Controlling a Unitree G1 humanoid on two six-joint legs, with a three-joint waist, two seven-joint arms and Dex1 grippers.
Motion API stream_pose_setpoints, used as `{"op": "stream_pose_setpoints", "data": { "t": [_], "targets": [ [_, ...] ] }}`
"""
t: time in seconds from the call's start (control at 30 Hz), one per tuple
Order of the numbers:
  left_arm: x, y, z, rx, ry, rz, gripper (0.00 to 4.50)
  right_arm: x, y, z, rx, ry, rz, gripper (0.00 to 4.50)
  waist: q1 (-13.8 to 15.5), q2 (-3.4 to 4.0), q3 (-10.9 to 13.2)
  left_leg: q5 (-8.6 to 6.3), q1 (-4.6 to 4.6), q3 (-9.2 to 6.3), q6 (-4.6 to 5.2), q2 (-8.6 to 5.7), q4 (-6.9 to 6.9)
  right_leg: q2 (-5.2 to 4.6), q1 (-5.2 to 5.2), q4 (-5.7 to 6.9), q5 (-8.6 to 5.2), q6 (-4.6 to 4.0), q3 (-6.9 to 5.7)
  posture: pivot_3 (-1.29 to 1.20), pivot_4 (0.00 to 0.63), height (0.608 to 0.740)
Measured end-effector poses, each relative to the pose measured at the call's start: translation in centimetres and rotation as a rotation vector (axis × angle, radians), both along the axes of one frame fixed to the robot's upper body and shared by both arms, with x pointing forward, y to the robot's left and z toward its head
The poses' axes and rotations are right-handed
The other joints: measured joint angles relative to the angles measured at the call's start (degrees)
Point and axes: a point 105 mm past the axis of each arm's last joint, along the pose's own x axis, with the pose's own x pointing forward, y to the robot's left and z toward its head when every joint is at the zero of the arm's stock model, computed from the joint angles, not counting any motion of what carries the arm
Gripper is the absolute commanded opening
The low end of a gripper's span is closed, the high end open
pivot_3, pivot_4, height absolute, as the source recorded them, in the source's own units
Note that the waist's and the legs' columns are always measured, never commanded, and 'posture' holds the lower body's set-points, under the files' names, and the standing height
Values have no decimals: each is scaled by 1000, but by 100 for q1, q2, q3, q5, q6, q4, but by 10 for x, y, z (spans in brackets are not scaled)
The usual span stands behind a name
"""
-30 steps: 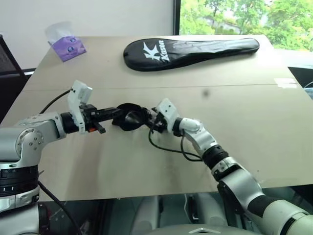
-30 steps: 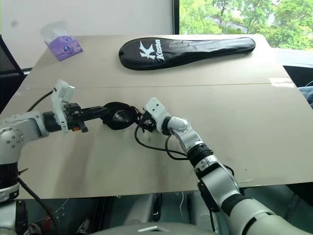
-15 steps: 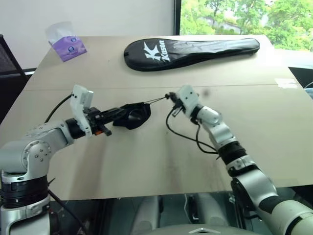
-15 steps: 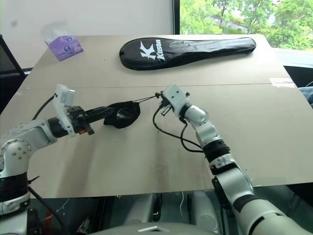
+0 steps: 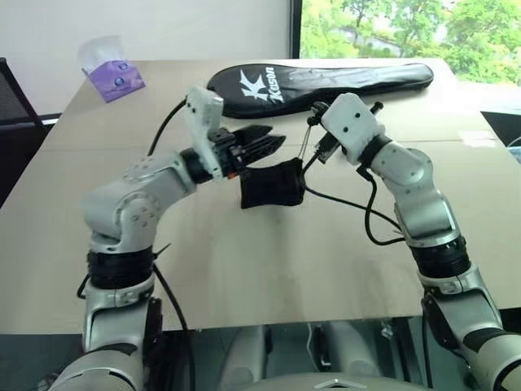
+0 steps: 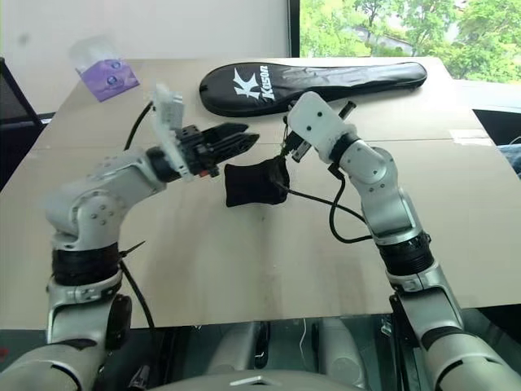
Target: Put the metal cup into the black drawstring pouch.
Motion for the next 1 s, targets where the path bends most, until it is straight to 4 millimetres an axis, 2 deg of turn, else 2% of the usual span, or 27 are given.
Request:
{"op": "stream_pose_setpoints", "data": {
  "t": [0.07, 0.17, 0.3, 0.8, 0.83, 0.9, 0.97, 1.0],
  "targets": [
    [7, -13, -7, 22, -4, -27, 2161, -3, 2, 1, -25, -3, 4, 0, 5, 0, 0, 0, 0, -2, 0, 0, -1, 8, 0, -1, 0, 0, -2, 0, 150, 740],
    [14, -22, -14, 21, -3, -39, 2161, -7, 2, 3, -52, -15, 4, 0, -10, 0, 0, 0, 0, 1, 0, 0, 0, 8, -1, -2, 0, 0, 1, 0, 150, 740],
    [20, -30, -11, -22, -9, -48, 2161, -10, 1, 2, -118, -38, -2, 0, 7, 0, 0, 0, -2, -1, 1, 0, 0, 7, 0, -4, 0, 0, -2, 0, 150, 740],
    [14, -44, -7, -79, -9, -128, 2161, -11, -4, -7, -264, -55, -14, 0, 7, 0, 0, 1, -3, -1, -1, 0, 2, 8, 0, -3, 0, 0, -2, 0, 150, 740],
    [15, -44, -7, -82, -6, -129, 1676, -11, -5, -7, -272, -59, -16, 0, 7, 0, 0, 1, -3, -1, -1, 0, 2, 8, 0, -4, 0, 0, -2, 0, 150, 740],
    [15, -44, -8, -81, -3, -132, 1084, -11, -5, -6, -278, -62, -20, 0, 3, 0, 0, 2, -2, -1, -1, 0, 2, 7, 0, -3, 0, 0, -2, 0, 150, 740],
    [14, -44, -8, -80, -2, -145, 83, -11, -5, -7, -282, -64, -22, 0, 3, 0, 0, 2, -2, -2, -2, 0, 2, 7, 0, -3, 0, 0, -2, 0, 150, 740],
    [14, -44, -8, -80, -3, -147, 30, -11, -5, -7, -282, -64, -22, 0, 5, 0, 0, 2, -2, -2, -2, 0, 2, 7, 0, -3, 0, 0, -2, 0, 150, 740]
  ]
}}
